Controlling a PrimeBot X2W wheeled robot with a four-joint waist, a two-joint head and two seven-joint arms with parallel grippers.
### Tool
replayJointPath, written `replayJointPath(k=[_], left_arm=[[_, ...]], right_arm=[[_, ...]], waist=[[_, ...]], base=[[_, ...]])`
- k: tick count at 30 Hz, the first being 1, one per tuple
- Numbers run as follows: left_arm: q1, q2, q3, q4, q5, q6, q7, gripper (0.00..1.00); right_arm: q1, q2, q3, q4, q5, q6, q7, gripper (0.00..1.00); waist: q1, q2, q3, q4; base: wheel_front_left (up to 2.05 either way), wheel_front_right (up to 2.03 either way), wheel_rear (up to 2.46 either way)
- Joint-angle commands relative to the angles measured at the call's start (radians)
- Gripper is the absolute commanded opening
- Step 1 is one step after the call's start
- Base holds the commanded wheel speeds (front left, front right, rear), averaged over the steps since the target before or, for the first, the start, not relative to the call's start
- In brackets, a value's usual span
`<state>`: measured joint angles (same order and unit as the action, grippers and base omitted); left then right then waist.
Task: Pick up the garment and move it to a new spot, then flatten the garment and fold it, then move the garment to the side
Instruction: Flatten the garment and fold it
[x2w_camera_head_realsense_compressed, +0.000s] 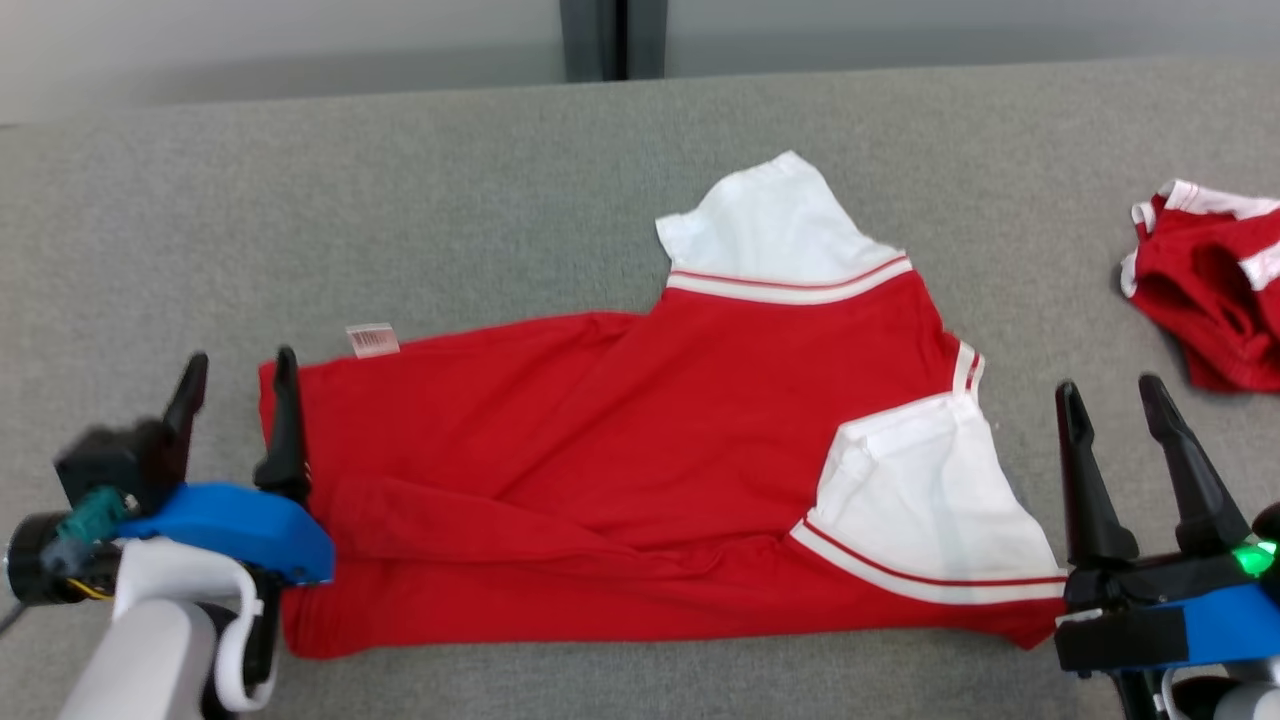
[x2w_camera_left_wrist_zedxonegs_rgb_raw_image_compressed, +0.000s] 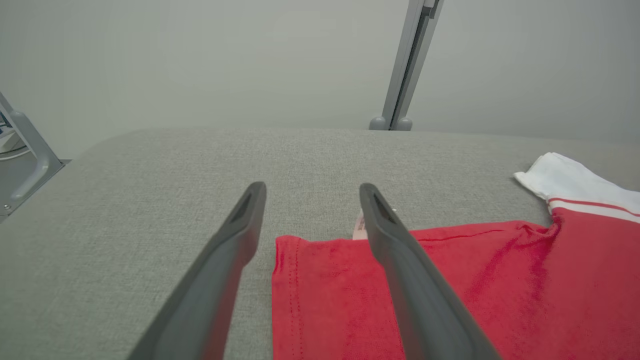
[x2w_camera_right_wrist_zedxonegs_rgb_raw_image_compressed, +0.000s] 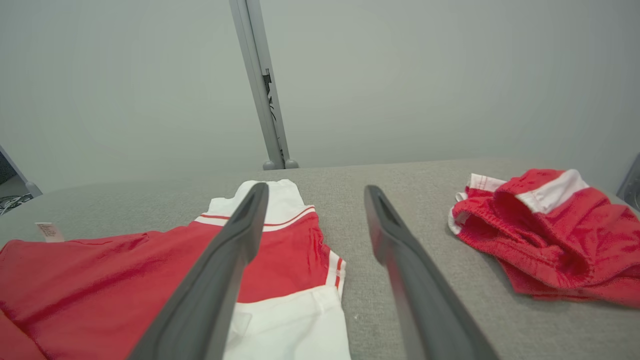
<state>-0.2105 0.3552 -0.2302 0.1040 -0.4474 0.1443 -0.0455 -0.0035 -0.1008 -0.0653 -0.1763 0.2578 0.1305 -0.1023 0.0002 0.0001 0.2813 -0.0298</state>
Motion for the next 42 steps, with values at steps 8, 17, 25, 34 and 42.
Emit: replayJointPath(k=[8,17,25,34,42], left_arm=[[-0.163,0.037,0.016,0.272,-0.112,-0.115,0.138,1.0],[-0.219,0.014,-0.01,0.478,-0.188,-0.206,0.239,0.0],[-0.276,-0.002,-0.029,0.516,-0.171,-0.218,0.187,0.0],[-0.414,-0.063,-0.082,0.512,-0.142,-0.237,0.142,0.0],[-0.522,-0.125,-0.13,0.559,-0.129,-0.254,0.102,0.0]], right_arm=[[-0.055,-0.015,0.031,0.058,0.027,0.001,-0.027,1.0],[-0.102,-0.038,0.021,0.147,0.058,0.001,-0.036,1.0],[-0.317,-0.122,0.058,0.323,0.105,0.001,-0.016,1.0],[-0.725,-0.224,0.227,0.652,0.245,0.001,0.123,1.0],[-0.993,-0.278,0.369,0.876,0.307,0.001,0.27,1.0]], waist=[[-0.0002,-0.0001,0.061,-0.029],[-0.0002,-0.0001,0.068,-0.045],[-0.0002,-0.0001,0.074,-0.024],[-0.0002,-0.0001,0.197,0.089],[-0.0002,-0.0001,0.261,0.172]], base=[[0.0,0.0,0.0],[0.0,0.0,0.0],[0.0,0.0,0.0],[0.0,0.0,0.0],[0.0,0.0,0.0]])
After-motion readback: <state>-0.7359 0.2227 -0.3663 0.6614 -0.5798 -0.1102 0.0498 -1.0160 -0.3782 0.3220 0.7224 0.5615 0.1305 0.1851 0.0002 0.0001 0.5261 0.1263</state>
